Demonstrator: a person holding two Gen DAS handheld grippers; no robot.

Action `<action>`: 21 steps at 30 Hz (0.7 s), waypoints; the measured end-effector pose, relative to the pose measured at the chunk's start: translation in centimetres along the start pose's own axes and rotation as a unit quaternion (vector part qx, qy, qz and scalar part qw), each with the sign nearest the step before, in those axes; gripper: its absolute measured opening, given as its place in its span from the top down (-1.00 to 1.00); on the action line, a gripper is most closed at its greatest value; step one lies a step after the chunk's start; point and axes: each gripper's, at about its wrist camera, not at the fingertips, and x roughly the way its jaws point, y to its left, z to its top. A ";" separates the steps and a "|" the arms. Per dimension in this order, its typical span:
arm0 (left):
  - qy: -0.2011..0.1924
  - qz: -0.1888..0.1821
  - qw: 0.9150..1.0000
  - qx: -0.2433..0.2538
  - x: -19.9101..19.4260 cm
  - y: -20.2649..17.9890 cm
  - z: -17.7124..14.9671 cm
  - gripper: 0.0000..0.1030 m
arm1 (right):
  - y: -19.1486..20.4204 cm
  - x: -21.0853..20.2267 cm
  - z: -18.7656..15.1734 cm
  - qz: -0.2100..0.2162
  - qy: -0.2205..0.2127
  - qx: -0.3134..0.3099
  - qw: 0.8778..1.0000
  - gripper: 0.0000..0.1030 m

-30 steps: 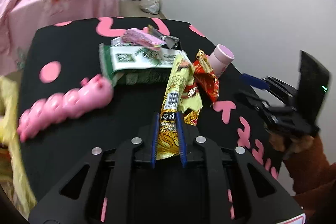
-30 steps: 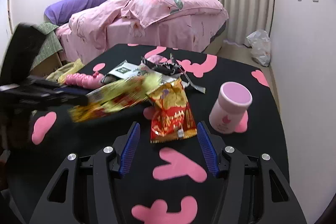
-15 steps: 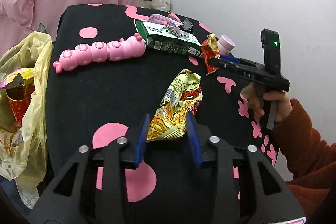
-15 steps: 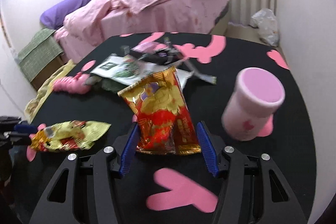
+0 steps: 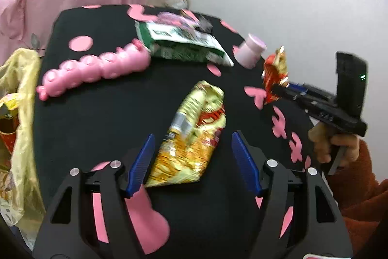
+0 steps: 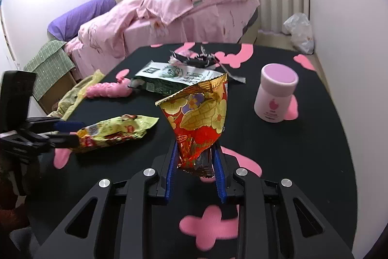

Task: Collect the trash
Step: 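Lift and carry the gold wrapper and red-gold packet over the trash bag with both tools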

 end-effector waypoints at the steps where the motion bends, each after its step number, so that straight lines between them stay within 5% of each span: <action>1: 0.010 -0.006 1.000 0.005 0.3 -0.5 -0.2 -0.22 | 0.1 -0.6 -0.1 0.000 -0.004 0.001 1.000 0.47; 5: 0.034 -0.040 0.998 0.033 0.4 -2.4 -1.3 -0.22 | 0.3 -2.2 -0.6 -0.006 -0.016 0.000 1.000 0.47; 9: 0.019 -0.029 0.998 0.050 -0.8 -3.6 -1.8 -0.22 | 0.1 -2.9 -0.9 -0.019 -0.025 0.002 1.000 0.47; 15: 0.006 -0.022 1.000 -0.010 -0.7 -1.9 1.1 -0.22 | 0.0 -2.6 -2.2 -0.034 -0.021 0.012 0.999 0.47; 21: 0.043 0.015 0.999 0.021 2.9 -2.1 5.0 -0.17 | 0.0 -2.3 -2.9 -0.031 -0.016 0.011 0.999 0.47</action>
